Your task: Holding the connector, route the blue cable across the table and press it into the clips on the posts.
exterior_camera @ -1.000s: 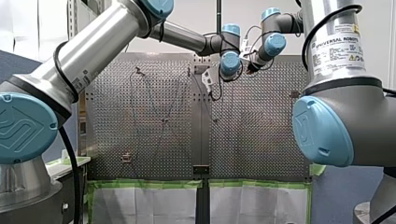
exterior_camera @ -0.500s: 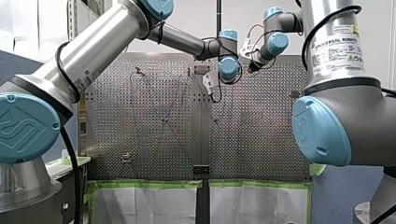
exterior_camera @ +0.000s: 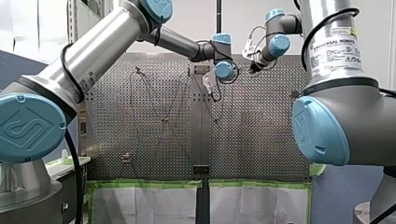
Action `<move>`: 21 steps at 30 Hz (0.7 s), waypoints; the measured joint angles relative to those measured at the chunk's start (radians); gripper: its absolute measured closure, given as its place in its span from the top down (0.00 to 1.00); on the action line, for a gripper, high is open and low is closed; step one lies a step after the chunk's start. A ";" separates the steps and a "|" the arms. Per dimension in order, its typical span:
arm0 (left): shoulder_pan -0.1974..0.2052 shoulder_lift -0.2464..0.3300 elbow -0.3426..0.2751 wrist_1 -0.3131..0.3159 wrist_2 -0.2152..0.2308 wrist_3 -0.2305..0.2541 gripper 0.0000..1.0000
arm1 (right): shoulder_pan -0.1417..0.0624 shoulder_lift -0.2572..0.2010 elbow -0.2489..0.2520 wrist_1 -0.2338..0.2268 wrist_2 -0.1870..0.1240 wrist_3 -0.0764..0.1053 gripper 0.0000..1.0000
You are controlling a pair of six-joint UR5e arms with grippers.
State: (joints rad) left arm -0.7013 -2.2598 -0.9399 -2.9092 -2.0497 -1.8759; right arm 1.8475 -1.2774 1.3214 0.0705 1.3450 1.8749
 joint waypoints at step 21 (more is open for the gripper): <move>0.018 -0.132 0.140 -0.116 0.024 0.002 0.84 | -0.043 0.025 -0.032 -0.001 -0.023 0.003 0.00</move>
State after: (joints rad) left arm -0.6831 -2.3914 -0.8002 -3.0256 -2.0261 -1.8743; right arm 1.8047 -1.2523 1.2891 0.0691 1.3218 1.8777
